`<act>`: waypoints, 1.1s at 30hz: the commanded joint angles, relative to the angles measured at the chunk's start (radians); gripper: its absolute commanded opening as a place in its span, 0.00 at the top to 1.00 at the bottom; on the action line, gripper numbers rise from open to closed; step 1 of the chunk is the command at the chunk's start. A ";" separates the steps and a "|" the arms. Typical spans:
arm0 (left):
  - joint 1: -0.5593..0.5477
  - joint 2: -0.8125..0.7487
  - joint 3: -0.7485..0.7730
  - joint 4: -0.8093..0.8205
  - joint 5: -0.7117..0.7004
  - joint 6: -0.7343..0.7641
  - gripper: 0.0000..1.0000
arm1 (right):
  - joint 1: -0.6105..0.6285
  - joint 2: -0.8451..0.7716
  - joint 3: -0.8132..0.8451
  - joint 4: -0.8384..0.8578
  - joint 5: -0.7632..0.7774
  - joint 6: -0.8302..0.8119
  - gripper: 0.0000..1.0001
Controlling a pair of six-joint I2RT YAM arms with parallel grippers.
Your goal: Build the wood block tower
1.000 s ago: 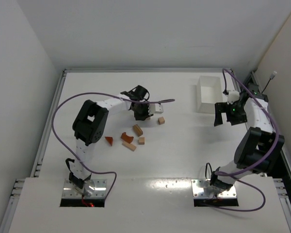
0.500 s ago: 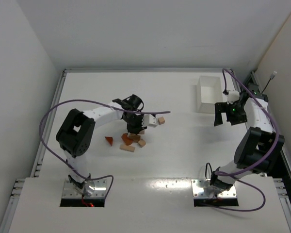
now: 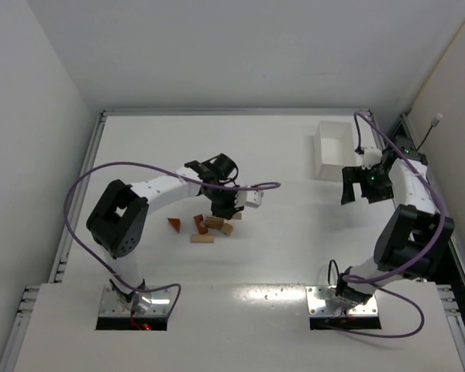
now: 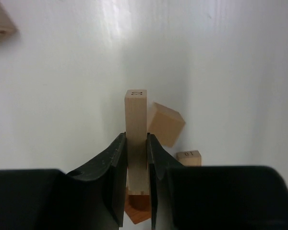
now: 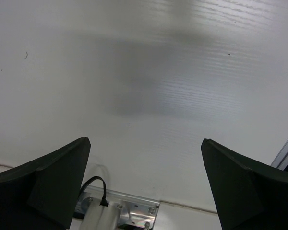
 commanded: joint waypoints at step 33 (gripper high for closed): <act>0.316 0.294 0.138 0.805 0.119 -1.764 1.00 | -0.002 -0.010 0.054 -0.001 -0.186 0.162 0.00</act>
